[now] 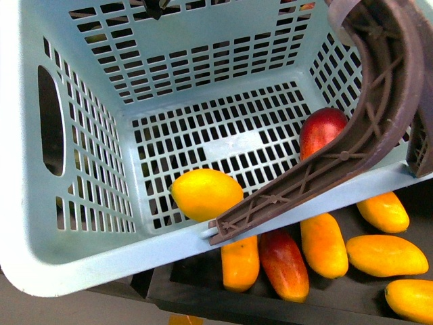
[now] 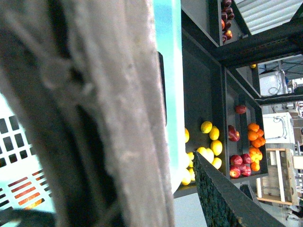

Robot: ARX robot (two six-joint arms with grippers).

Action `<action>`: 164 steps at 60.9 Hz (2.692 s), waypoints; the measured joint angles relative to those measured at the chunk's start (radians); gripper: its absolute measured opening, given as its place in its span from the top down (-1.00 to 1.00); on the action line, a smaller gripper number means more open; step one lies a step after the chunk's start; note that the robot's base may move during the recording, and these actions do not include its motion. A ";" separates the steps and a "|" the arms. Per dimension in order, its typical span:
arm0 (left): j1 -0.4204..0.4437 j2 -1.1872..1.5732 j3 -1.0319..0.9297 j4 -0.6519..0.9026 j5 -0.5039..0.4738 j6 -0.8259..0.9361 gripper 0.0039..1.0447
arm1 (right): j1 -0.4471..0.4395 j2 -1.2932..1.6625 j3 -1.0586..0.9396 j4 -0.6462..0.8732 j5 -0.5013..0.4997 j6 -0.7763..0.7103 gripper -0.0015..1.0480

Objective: Pick lemon and mango into basket

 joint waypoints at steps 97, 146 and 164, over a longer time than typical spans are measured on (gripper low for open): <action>0.000 0.000 0.000 0.000 -0.002 -0.001 0.47 | 0.000 -0.559 -0.048 -0.491 -0.001 -0.002 0.12; -0.004 0.001 0.000 0.000 0.002 -0.002 0.47 | 0.000 -0.560 -0.048 -0.494 0.000 -0.002 -0.83; -0.003 0.001 0.000 0.000 -0.007 0.000 0.47 | 0.000 -0.562 -0.048 -0.494 0.000 -0.002 -0.83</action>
